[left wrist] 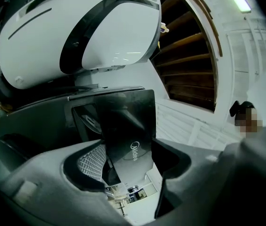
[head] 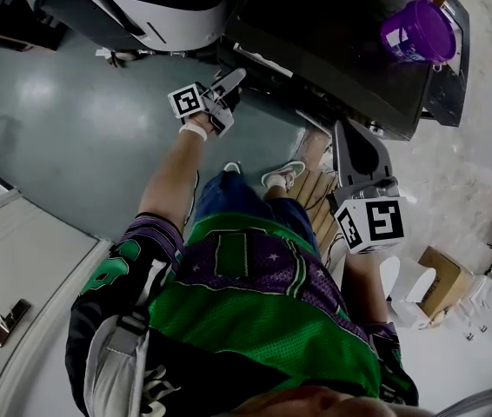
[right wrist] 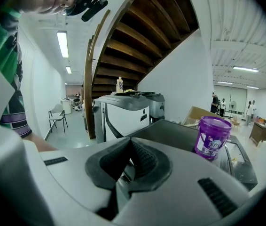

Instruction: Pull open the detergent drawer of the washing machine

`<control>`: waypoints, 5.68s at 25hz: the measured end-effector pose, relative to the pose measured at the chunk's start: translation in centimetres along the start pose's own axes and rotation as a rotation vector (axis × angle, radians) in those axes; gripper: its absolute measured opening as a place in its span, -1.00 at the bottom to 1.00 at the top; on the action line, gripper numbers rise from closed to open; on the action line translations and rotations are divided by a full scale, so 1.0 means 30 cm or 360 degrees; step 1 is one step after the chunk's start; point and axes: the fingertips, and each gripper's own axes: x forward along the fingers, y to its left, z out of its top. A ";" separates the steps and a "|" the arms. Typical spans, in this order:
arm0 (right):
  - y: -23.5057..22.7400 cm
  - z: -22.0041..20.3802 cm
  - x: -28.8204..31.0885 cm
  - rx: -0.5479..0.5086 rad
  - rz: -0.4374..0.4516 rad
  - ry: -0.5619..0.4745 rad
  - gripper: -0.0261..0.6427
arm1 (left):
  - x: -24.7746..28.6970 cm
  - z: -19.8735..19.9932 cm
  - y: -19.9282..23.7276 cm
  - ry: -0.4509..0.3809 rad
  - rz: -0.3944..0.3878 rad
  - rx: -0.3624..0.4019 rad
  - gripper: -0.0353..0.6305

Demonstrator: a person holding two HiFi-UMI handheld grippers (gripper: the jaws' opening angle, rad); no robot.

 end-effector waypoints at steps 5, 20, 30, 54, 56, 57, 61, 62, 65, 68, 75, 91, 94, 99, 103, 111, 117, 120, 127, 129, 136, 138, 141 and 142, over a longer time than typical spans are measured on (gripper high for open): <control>0.005 -0.008 0.004 0.0013 0.0004 -0.0001 -0.92 | -0.017 -0.010 -0.004 0.0024 0.0018 -0.0018 -0.02; 0.041 -0.038 -0.040 0.0052 -0.0028 -0.0010 -0.92 | -0.080 -0.056 -0.032 0.0079 0.0012 0.0008 -0.02; 0.072 -0.052 -0.084 0.0083 -0.0057 0.0011 -0.92 | -0.123 -0.080 -0.048 0.0085 0.0031 -0.0022 -0.02; 0.097 -0.076 -0.120 0.0130 -0.0019 -0.0003 -0.92 | -0.223 -0.089 -0.099 0.0011 -0.0005 0.0002 -0.07; 0.107 -0.075 -0.124 0.0116 -0.0014 0.0006 -0.92 | -0.225 -0.104 -0.060 0.0018 0.0037 -0.0015 -0.02; 0.109 -0.078 -0.128 0.0111 -0.0015 0.0011 -0.92 | -0.222 -0.111 -0.041 0.0016 0.0054 -0.0028 -0.01; 0.101 -0.104 -0.136 0.0114 -0.0033 0.0036 -0.92 | -0.210 -0.098 -0.011 -0.0083 0.0036 -0.0102 0.02; 0.097 -0.110 -0.139 0.0119 -0.0038 0.0041 -0.92 | -0.204 -0.095 -0.013 -0.0101 0.0024 -0.0110 0.04; 0.091 -0.120 -0.145 0.0130 -0.0049 0.0044 -0.92 | -0.188 -0.098 -0.013 -0.0122 0.0019 -0.0133 0.08; 0.088 -0.122 -0.147 0.0136 -0.0050 0.0039 -0.92 | -0.177 -0.085 -0.010 -0.0167 0.0009 -0.0147 0.09; 0.093 -0.137 -0.145 0.0140 -0.0054 0.0051 -0.92 | -0.141 -0.042 -0.059 -0.0281 -0.0037 -0.0165 0.26; 0.106 -0.154 -0.096 0.0142 -0.0020 0.0075 -0.92 | -0.114 -0.034 -0.065 -0.0358 0.0161 -0.0145 0.36; 0.105 -0.155 -0.092 0.0140 -0.0023 0.0076 -0.92 | -0.113 -0.027 -0.042 -0.0373 0.0245 -0.0133 0.36; 0.100 -0.163 -0.095 0.0168 -0.0020 0.0071 -0.92 | -0.108 -0.031 -0.052 -0.0376 0.0223 -0.0176 0.36; 0.090 -0.166 -0.101 0.0182 -0.0025 0.0063 -0.92 | -0.126 -0.041 -0.053 -0.0370 0.0233 -0.0185 0.35; 0.107 -0.165 -0.115 0.0183 -0.0014 0.0056 -0.92 | -0.177 -0.064 -0.061 -0.0374 0.0271 -0.0227 0.35; 0.119 -0.154 -0.125 0.0176 -0.0006 0.0040 -0.92 | -0.231 -0.093 -0.093 -0.0374 0.0257 -0.0224 0.35; 0.116 -0.145 -0.125 0.0171 0.0001 0.0025 -0.92 | -0.261 -0.107 -0.098 -0.0373 0.0260 -0.0229 0.35; 0.122 -0.121 -0.109 0.0152 0.0023 0.0018 -0.92 | -0.295 -0.125 -0.102 -0.0374 0.0267 -0.0244 0.31; 0.126 -0.113 -0.110 0.0143 0.0030 0.0016 -0.92 | -0.302 -0.130 -0.108 -0.0377 0.0266 -0.0248 0.31; 0.136 -0.119 -0.103 0.0143 0.0049 0.0025 -0.92 | -0.312 -0.142 -0.123 -0.0376 0.0272 -0.0260 0.31; 0.142 -0.118 -0.106 0.0142 0.0052 0.0025 -0.92 | -0.316 -0.146 -0.124 -0.0365 0.0271 -0.0266 0.31; 0.140 -0.117 -0.104 0.0136 0.0050 0.0022 -0.92 | -0.316 -0.145 -0.127 -0.0350 0.0253 -0.0275 0.31; 0.139 -0.117 -0.102 0.0134 0.0048 0.0021 -0.92 | -0.314 -0.144 -0.131 -0.0342 0.0248 -0.0276 0.31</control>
